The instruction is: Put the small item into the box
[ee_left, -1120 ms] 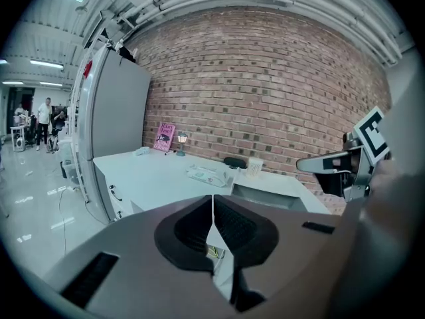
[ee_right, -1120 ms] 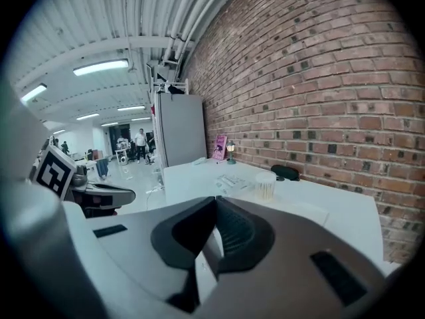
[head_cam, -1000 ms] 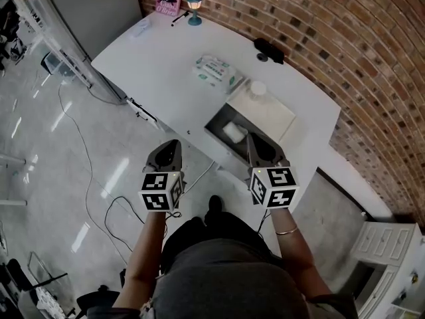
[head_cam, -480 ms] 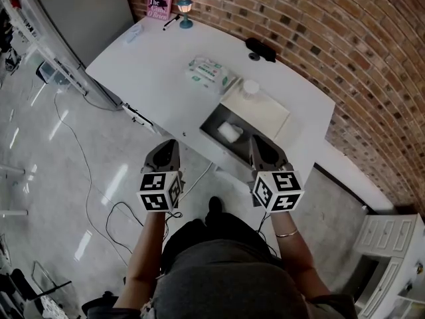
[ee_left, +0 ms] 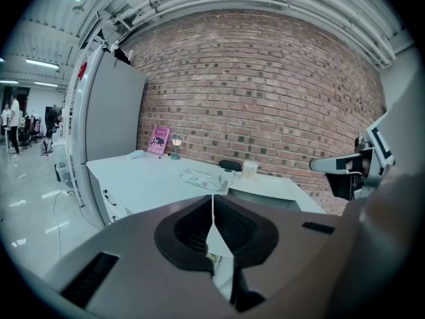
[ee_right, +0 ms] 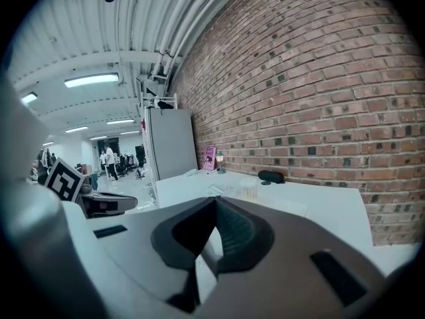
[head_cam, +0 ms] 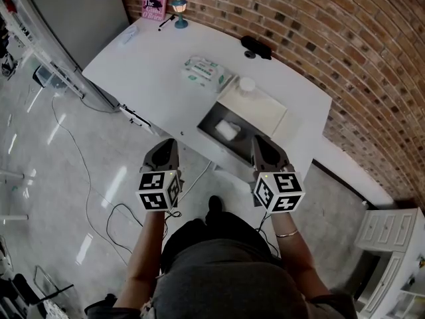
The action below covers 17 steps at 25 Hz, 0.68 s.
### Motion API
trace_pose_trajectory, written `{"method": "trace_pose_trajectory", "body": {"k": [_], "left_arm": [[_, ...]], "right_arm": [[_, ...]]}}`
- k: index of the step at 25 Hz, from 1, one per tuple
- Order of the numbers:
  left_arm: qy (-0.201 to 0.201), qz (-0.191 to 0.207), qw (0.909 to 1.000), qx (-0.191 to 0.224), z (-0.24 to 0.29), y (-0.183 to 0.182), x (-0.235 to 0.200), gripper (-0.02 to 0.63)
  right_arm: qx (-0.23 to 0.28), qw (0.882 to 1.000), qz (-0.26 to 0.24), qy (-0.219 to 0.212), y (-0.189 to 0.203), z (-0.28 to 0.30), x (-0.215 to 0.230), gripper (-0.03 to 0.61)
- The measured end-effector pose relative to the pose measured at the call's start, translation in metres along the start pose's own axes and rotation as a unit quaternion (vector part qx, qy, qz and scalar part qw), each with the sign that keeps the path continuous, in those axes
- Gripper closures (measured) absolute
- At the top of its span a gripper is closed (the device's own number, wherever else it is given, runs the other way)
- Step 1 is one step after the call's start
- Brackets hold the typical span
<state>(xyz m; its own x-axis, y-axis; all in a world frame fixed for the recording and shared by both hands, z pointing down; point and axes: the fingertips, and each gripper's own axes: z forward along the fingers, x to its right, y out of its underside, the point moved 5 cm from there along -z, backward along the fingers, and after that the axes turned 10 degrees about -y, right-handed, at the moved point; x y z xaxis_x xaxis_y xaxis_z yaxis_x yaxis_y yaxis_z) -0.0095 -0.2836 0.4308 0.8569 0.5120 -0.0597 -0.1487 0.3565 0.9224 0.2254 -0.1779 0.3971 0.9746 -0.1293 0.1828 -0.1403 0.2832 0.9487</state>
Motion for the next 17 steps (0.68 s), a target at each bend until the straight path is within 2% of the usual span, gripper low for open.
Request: {"method": "trace_pose_trajectory", "body": {"k": [17], "left_arm": [[-0.001,-0.004,1.0000,-0.003,0.0040,-0.0019,-0.0010,0.588]], "right_arm": [[-0.007,1.000,0.000,-0.003,0.0016,0.0020,0.0017,0.577]]}}
